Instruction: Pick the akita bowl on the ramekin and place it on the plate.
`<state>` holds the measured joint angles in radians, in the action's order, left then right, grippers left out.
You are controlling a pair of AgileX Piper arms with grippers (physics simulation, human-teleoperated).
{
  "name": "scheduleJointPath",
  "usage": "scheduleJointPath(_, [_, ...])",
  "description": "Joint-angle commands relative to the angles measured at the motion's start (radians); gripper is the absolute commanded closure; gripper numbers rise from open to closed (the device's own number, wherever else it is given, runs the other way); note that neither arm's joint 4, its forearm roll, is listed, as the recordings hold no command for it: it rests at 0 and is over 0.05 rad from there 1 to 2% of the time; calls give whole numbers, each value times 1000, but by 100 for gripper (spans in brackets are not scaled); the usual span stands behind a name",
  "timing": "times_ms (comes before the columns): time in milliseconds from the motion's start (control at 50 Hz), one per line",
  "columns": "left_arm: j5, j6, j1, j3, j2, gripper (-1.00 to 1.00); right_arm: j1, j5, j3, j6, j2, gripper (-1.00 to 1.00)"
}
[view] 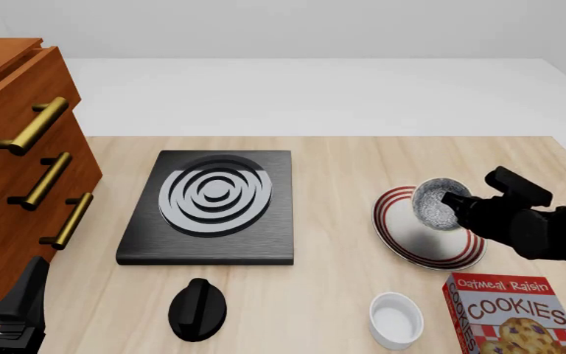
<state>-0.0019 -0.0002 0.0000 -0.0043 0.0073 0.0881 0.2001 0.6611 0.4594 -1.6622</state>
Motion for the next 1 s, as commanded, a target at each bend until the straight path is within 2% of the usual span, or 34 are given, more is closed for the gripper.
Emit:
scheduleJointPath(20, [0, 0, 0, 0, 0, -100, 5, 30, 8, 22, -58, 100])
scheduleJointPath(200, [0, 0, 0, 0, 0, -100, -5, 56, 2, 46, -95, 100])
scheduleJointPath(740, [0, 0, 0, 0, 0, -100, -13, 83, 15, 69, -140, 100])
scheduleJointPath(960, [0, 0, 0, 0, 0, -100, -24, 92, 1, 84, -115, 100])
scheduleJointPath(980, [0, 0, 0, 0, 0, -100, -23, 93, -1, 85, -113, -100])
scheduleJointPath(1000, [0, 0, 0, 0, 0, -100, -22, 92, -1, 82, -109, -100])
